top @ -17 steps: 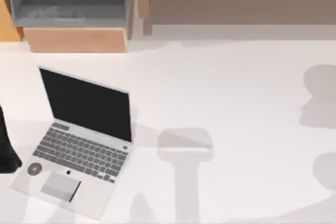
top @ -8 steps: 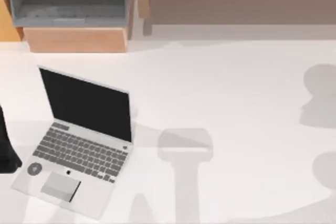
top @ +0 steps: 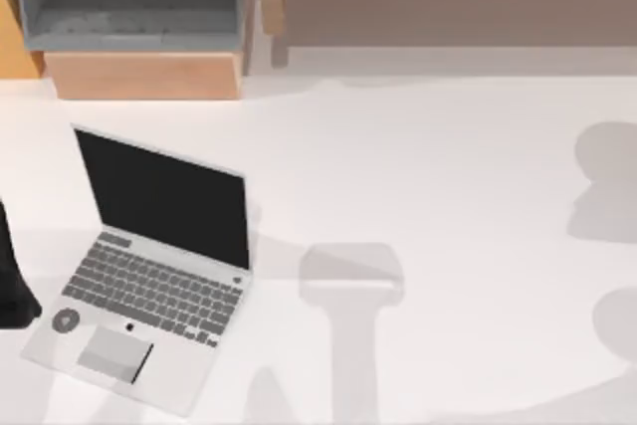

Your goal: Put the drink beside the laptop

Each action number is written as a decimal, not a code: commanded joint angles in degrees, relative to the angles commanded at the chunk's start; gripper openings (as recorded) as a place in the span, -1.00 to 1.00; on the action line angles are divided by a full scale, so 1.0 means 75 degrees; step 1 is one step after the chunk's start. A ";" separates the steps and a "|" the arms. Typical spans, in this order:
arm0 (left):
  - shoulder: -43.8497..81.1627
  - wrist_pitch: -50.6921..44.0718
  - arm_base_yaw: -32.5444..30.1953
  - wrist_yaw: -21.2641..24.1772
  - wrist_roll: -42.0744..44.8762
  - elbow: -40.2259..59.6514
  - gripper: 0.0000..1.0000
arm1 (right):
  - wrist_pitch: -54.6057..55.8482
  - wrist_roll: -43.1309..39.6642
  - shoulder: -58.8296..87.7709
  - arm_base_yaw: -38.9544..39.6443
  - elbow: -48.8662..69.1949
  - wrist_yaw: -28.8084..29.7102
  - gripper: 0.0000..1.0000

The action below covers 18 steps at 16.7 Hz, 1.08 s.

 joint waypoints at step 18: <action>0.0000 0.0000 0.0000 0.0000 0.0000 0.0000 1.00 | -0.0276 0.0365 -0.0805 0.0945 0.0456 0.1115 -1.00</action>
